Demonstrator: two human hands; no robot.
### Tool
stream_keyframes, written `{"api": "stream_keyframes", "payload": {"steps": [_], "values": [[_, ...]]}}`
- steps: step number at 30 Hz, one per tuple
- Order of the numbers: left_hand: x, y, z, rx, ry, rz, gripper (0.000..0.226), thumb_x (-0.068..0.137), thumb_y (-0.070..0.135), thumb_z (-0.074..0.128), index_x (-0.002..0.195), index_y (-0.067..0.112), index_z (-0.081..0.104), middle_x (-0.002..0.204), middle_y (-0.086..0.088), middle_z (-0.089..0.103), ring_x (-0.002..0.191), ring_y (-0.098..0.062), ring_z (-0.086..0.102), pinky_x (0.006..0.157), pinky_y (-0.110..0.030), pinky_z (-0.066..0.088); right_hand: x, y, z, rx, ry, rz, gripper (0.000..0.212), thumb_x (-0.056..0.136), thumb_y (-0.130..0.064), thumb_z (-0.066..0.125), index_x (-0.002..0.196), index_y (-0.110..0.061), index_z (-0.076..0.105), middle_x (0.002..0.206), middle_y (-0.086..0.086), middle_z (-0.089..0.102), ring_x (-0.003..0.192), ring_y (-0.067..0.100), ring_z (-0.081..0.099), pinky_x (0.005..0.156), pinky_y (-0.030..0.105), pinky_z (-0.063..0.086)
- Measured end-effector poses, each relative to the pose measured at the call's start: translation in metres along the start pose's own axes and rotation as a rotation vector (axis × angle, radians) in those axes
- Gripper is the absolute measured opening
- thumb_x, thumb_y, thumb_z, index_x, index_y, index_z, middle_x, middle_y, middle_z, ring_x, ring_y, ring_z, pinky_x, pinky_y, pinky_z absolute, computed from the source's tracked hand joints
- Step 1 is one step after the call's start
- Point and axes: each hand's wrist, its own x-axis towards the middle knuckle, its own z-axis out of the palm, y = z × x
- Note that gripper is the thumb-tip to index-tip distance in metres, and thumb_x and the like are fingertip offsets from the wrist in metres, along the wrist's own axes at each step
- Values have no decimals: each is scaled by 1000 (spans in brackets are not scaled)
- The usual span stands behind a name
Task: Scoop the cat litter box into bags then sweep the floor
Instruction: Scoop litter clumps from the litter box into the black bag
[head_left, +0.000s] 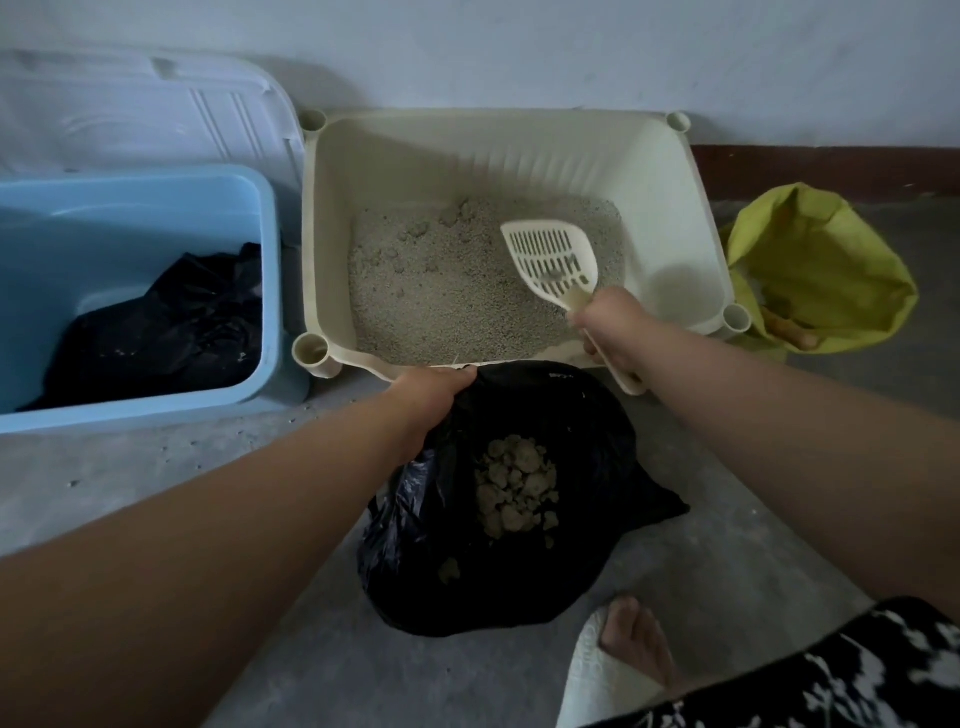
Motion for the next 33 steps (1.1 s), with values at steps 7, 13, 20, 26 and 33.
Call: {"api": "stream_keyframes", "payload": {"steps": [7, 13, 20, 26, 33], "values": [[-1, 0, -1, -26, 12, -13, 42, 86, 40, 65, 117, 12, 66, 113, -13, 68, 105, -31, 64, 98, -46, 50, -1, -7, -10, -100, -85, 131, 20, 93, -7, 50, 113, -6, 50, 71, 11, 51, 53, 20, 45, 53, 28, 42], [4, -2, -5, 1, 3, -19, 49, 81, 46, 66, 115, 10, 67, 116, -13, 67, 109, -33, 62, 100, -47, 48, 14, -25, -50, -260, -117, 218, 6, 93, -4, 50, 95, 0, 47, 69, 15, 50, 54, 22, 46, 50, 32, 42], [11, 2, -6, -28, -21, -41, 38, 88, 38, 64, 115, 12, 67, 111, -13, 69, 104, -30, 65, 98, -47, 50, 30, -44, -15, -345, 18, 97, 27, 94, -4, 52, 119, 5, 54, 85, 11, 59, 60, 21, 51, 50, 30, 45], [18, 2, -8, -17, -20, -35, 42, 89, 38, 63, 122, 13, 64, 123, -9, 65, 116, -28, 60, 105, -44, 44, 34, -6, 3, -250, 134, -116, 19, 94, -9, 45, 107, -1, 57, 108, 24, 59, 99, 41, 60, 83, 45, 52], [10, 8, -5, -56, -22, -81, 34, 91, 34, 61, 117, 12, 66, 111, -14, 69, 105, -29, 65, 99, -45, 50, 34, 4, -2, -137, 184, -183, 32, 92, -21, 51, 120, -6, 54, 112, 19, 60, 100, 38, 59, 87, 52, 51]]}}
